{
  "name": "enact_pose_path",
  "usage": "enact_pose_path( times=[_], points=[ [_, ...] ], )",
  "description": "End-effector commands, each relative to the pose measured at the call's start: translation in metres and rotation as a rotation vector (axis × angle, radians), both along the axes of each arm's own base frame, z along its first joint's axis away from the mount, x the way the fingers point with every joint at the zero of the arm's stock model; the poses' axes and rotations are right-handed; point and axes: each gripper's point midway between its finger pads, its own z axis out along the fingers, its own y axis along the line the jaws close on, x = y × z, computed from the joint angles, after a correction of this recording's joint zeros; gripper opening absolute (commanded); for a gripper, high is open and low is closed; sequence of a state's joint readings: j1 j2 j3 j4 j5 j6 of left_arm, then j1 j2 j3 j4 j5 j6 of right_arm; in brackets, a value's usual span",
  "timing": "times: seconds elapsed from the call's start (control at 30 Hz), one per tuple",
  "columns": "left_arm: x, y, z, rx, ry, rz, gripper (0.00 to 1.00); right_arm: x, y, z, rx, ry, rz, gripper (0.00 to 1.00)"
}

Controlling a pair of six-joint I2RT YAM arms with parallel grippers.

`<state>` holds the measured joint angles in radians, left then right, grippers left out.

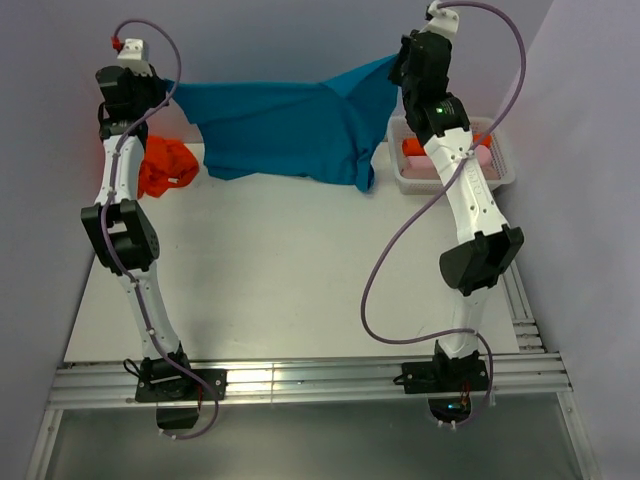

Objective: Roll the t-shirts
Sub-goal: Flatten the tshirt

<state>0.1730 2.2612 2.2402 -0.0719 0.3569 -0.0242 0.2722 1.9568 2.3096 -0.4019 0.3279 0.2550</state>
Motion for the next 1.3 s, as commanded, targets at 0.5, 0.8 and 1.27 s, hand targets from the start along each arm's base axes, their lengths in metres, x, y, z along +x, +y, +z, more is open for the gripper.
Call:
enact_pose_path(
  times=[0.5, 0.8, 1.27],
  points=[
    [-0.018, 0.030, 0.175, -0.135, -0.539, 0.111, 0.00, -0.025, -0.062, 0.148, 0.044, -0.451, -0.129, 0.00],
    [-0.014, 0.031, 0.177, -0.158, -0.644, 0.103, 0.00, -0.008, -0.064, 0.135, 0.064, -0.461, -0.098, 0.00],
    [-0.021, 0.038, 0.187, -0.183, -0.962, 0.093, 0.00, 0.020, -0.074, 0.142, 0.083, -0.590, -0.147, 0.00]
  ],
)
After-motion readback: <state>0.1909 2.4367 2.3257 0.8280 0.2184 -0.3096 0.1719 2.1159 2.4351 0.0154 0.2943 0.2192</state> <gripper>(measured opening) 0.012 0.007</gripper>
